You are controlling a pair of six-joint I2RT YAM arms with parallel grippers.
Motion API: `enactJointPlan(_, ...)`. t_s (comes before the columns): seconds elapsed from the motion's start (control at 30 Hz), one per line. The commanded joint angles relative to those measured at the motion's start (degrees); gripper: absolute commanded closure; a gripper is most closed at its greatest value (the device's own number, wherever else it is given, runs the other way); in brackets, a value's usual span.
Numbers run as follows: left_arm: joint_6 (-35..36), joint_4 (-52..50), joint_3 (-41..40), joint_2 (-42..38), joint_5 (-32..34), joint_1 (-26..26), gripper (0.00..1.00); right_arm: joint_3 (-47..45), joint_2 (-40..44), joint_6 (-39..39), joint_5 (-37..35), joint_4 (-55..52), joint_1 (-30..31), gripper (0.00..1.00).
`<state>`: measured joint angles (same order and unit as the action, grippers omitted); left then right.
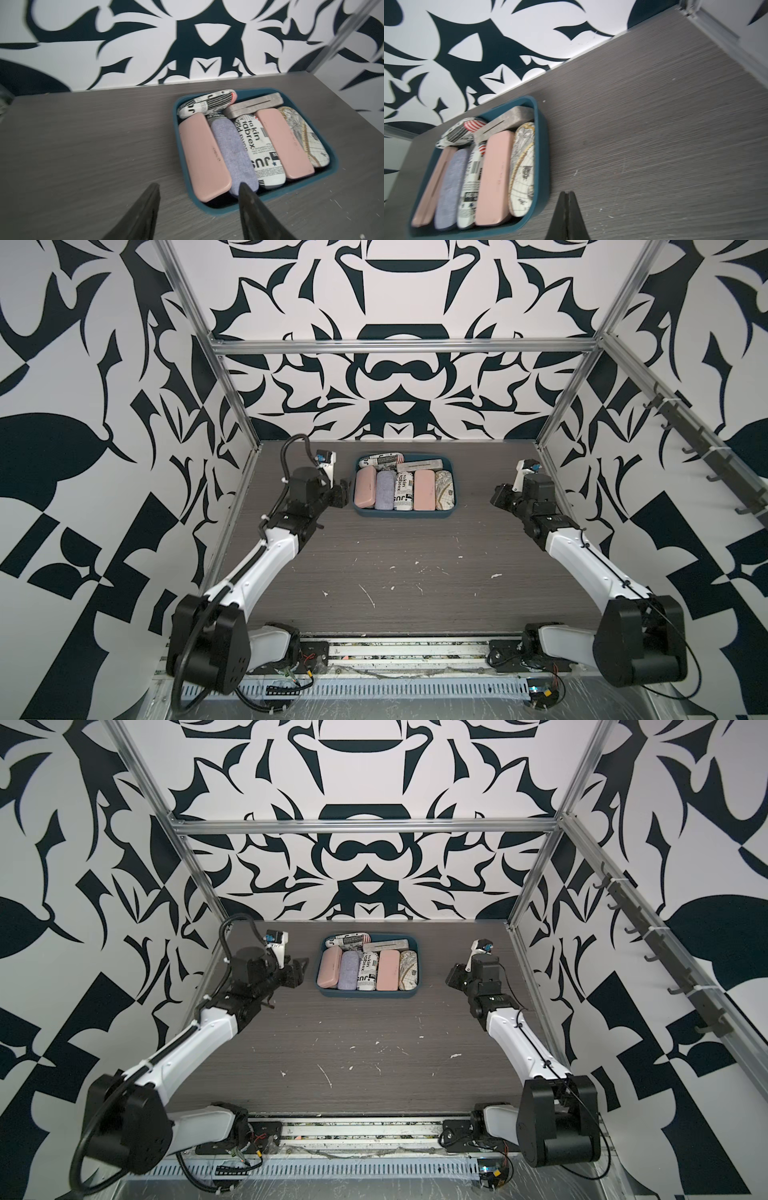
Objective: Put the glasses cases into the storage boxes
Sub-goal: Reset both arms
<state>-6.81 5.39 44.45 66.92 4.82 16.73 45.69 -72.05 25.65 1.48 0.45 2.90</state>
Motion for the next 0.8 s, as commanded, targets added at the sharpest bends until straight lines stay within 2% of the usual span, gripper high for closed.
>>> enactJointPlan(0.0, -1.8, 5.0, -7.9, -8.5, 15.6, -0.3, 0.21, -1.2, 0.8, -2.2, -7.7, 3.3, -1.0, 0.68)
enactJointPlan(0.13, 0.9, 11.1, -18.7, -15.6, 23.3, -0.5, 0.03, -3.7, 1.6, -1.7, -11.9, 6.0, -1.1, 0.37)
enactJointPlan(0.2, 0.6, 14.9, -23.0, -16.7, 28.8, -0.6, 0.00, -4.4, 2.0, -1.8, -15.2, 7.0, -1.2, 0.31)
enactJointPlan(0.4, 1.0, 25.9, -31.8, -13.9, 32.1, -2.0, 0.01, -7.7, 2.8, -4.0, -17.9, 10.9, -1.3, 0.28)
enactJointPlan(0.57, 3.2, 36.2, -32.8, -2.8, 26.9, -5.9, 0.00, -11.7, 4.2, -5.7, -17.5, 16.5, -1.2, 0.27)
enactJointPlan(0.7, 4.7, 36.5, -28.3, 4.0, 22.5, -6.8, 0.01, -11.9, 2.5, -7.1, -19.7, 16.8, -1.3, 0.27)
enactJointPlan(0.77, 4.7, 41.3, -27.5, 9.0, 19.5, -8.1, 0.01, -12.1, 1.2, -7.6, -19.9, 17.9, -1.2, 0.27)
